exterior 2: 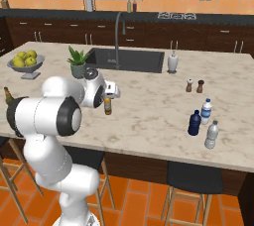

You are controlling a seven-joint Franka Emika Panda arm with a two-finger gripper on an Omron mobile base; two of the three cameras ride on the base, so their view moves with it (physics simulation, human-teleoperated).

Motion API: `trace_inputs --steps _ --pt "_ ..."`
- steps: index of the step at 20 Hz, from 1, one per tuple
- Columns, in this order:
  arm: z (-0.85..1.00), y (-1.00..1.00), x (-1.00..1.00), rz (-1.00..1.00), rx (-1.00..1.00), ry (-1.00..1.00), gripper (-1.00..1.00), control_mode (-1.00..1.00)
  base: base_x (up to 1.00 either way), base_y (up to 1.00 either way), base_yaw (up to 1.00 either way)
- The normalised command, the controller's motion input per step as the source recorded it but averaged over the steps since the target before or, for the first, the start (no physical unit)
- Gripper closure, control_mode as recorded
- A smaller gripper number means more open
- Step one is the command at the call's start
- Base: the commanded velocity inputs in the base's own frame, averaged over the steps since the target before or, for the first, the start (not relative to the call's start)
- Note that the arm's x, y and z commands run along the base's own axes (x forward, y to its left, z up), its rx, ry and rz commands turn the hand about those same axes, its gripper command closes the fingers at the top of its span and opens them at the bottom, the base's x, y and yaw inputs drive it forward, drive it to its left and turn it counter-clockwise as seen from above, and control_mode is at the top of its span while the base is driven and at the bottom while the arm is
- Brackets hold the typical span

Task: Move the plastic bottles in the middle to the plastics group, and the glass bottles in the middle to the glass group.

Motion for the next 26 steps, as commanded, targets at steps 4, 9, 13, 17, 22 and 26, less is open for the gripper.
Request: trace_inputs --steps 4,9,13,17,22,26 --pt "-0.01 0.0 0.22 0.0 0.0 0.0 -1.0 -1.0 0.0 0.0 0.0" --pt "-0.03 0.02 0.02 0.0 0.0 0.0 -1.0 -1.0 0.0 0.0 0.0" --pt "-0.12 0.0 0.01 0.0 0.0 0.0 -1.0 -1.0 0.0 0.0 0.0" --pt "-0.17 0.0 0.04 0.0 0.0 0.0 -1.0 -1.0 0.0 0.0 0.0" --pt "-0.11 0.0 0.12 0.0 0.0 0.0 -1.0 -1.0 0.0 0.0 0.0" --pt "0.0 0.0 0.14 0.0 0.0 0.04 -1.0 -1.0 0.0 0.0 0.0"
